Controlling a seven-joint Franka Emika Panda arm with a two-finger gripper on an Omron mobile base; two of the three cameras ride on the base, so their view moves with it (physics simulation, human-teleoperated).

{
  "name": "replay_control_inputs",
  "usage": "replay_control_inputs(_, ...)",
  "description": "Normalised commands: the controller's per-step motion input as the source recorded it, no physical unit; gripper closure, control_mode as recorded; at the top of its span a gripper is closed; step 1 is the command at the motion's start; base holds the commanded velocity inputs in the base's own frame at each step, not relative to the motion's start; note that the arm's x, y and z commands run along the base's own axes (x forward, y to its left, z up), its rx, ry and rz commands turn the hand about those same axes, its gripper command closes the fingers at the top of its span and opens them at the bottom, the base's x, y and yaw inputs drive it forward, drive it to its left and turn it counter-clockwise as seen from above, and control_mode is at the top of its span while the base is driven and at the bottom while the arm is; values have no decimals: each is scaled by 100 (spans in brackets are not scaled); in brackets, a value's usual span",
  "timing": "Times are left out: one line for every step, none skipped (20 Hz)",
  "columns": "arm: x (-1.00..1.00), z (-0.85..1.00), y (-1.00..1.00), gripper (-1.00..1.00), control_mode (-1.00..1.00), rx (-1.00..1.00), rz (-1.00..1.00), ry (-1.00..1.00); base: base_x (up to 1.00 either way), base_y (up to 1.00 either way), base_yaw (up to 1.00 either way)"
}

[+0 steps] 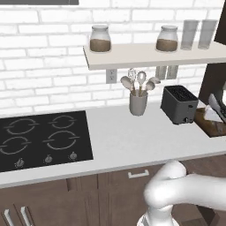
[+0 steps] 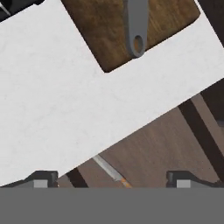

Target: Place the appropriate cutting tool for cutting the potato skin on the cutting board.

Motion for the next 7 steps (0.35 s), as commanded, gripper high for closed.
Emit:
replay_control_inputs(-49,16,100,-100,-100,-11,0,0,0,0,0)
replay_control_inputs(-51,11,100,-100,-100,-10,0,0,0,0,0)
replay_control_inputs(-51,10,100,-100,-100,-10,0,0,0,0,0)
replay_control_inputs(-49,6,100,-100,-100,-11,0,0,0,0,0)
replay_control_inputs(-49,8,100,-100,-100,-11,0,0,0,0,0)
replay_control_inputs(-49,9,100,-100,-100,-11,0,0,0,0,0)
replay_control_inputs(-47,10,100,-100,-100,-11,0,0,0,0,0)
